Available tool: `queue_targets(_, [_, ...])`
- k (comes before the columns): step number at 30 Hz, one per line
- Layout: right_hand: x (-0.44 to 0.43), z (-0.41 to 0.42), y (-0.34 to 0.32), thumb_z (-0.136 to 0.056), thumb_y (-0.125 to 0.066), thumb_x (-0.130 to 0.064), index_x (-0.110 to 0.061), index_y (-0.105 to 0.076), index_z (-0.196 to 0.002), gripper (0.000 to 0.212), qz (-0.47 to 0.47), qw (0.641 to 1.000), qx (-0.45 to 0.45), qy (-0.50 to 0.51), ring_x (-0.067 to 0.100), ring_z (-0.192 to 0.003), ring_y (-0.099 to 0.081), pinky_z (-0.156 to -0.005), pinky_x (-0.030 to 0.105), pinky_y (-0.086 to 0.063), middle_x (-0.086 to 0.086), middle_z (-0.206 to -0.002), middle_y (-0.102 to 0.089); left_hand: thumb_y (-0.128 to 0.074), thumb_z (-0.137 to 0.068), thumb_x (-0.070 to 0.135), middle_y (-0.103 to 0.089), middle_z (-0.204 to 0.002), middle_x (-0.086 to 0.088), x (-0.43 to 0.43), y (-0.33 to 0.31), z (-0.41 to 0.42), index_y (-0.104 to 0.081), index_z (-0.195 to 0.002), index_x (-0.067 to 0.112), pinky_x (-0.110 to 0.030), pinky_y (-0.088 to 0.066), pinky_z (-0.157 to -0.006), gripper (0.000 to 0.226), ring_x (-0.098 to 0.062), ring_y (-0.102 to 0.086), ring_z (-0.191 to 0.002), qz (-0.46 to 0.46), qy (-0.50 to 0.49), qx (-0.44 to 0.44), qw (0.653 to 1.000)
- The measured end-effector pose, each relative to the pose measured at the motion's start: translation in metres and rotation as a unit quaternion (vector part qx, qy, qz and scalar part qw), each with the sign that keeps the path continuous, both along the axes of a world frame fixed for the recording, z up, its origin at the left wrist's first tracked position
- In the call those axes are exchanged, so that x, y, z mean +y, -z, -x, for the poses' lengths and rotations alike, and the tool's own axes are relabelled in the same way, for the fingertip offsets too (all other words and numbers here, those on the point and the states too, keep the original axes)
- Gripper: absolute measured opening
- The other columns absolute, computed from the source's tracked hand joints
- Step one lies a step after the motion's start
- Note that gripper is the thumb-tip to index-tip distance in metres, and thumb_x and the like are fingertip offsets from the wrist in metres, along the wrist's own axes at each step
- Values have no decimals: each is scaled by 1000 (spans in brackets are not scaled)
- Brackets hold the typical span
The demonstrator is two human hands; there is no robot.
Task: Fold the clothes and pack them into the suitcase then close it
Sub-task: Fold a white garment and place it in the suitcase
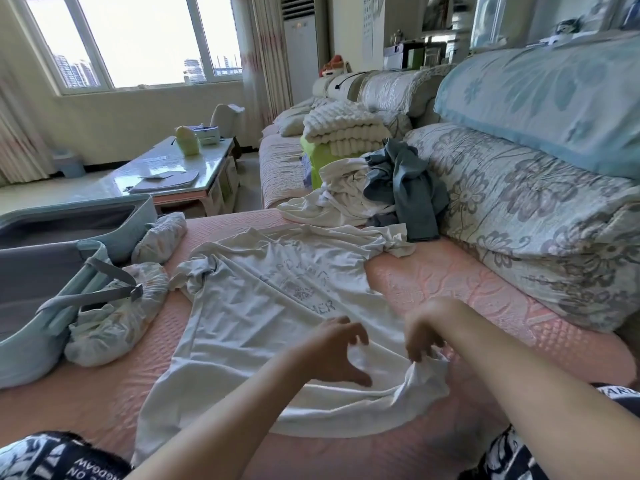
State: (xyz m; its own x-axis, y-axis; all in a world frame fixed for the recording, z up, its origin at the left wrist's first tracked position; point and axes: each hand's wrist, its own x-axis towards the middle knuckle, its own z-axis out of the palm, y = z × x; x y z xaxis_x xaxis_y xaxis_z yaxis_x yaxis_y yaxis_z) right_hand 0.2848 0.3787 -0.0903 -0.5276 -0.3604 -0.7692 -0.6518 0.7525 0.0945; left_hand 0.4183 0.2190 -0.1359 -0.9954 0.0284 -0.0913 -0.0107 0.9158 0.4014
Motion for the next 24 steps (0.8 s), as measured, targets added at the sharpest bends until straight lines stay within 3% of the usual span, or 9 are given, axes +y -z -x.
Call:
queue_targets(1, [-2, 1, 5, -89, -67, -27, -8, -72, -113, 31, 68, 998, -1, -1, 18, -77, -59, -70, 29, -48, 4, -96, -68, -85, -62, 53, -51, -105, 10, -5, 8, -2, -61, -109, 34, -30, -44, -88, 56, -13, -48, -101, 34, 10, -13, 999])
queue_targets(3, [-6, 0, 8, -86, -68, -24, -19, -74, -96, 13, 211, 978, 0, -2, 14, -82, -61, -72, 27, -49, -4, -91, -68, -82, -71, 44, -53, -103, 7, -10, 21, -6, -67, -102, 32, -27, -43, -84, 37, -13, -49, -100, 33, 10, 1, 999])
queue_targets(6, [-13, -6, 14, -84, -63, -23, -31, -69, -97, 16, 340, 940, 25, 4, 10, -88, -59, -73, 24, -47, -11, -98, -62, -67, -88, 18, -64, -92, 2, -7, 20, -8, -72, -89, 18, -20, -38, -70, 5, -8, -52, -78, -30, -3, 47, 998])
queue_targets(10, [-17, -11, 32, -83, -64, -31, -40, -63, -119, 36, 313, 948, 65, -10, 21, -115, -53, -98, 36, -49, -4, -129, -43, -59, -92, 15, -60, -78, 11, -4, 16, -8, -62, -82, 26, -23, -42, -70, 15, -1, -48, -66, -140, -57, 40, 988])
queue_targets(13, [-14, -4, 26, -89, -63, -25, -31, -74, -111, 26, 289, 953, 88, -4, 17, -103, -62, -89, 32, -54, -7, -123, -62, -62, -91, 17, -68, -91, 4, 11, 14, -11, -70, -95, 19, -20, -43, -74, 9, -4, -54, -76, -71, 68, -122, 988])
queue_targets(15, [-13, 8, 19, -90, -63, -24, -26, -77, -104, 20, 292, 952, 87, 0, 13, -92, -67, -84, 32, -57, -7, -109, -72, -65, -92, 20, -69, -94, 5, 11, 9, 0, -70, -109, 17, -20, -46, -73, 18, -7, -59, -75, -74, 70, -159, 982])
queue_targets(17, [-14, 23, 13, -90, -62, -21, -23, -78, -104, 21, 326, 942, 77, 26, 11, -91, -67, -85, 31, -57, -6, -106, -73, -63, -94, 16, -66, -83, 10, 2, -3, 23, -70, -105, 18, -23, -53, -68, 13, -6, -61, -65, -135, 20, -92, 986])
queue_targets(20, [-21, 55, 6, -90, -58, -16, -21, -77, -102, 23, 400, 906, 103, 90, 13, -94, -66, -89, 34, -57, -3, -106, -72, -58, -92, 6, -64, -71, 8, -16, -24, 66, -70, -87, 22, -36, -56, -64, 20, -10, -58, -57, -156, -78, 19, 985])
queue_targets(24, [-33, 105, 1, -89, -52, -19, -31, -69, -98, 23, 450, 868, 161, 132, 15, -95, -64, -85, 37, -58, -5, -110, -68, -51, -95, 15, -69, -90, -1, -34, -37, 121, -70, -98, 25, -33, -54, -59, 22, -18, -63, -65, -39, -126, 81, 988])
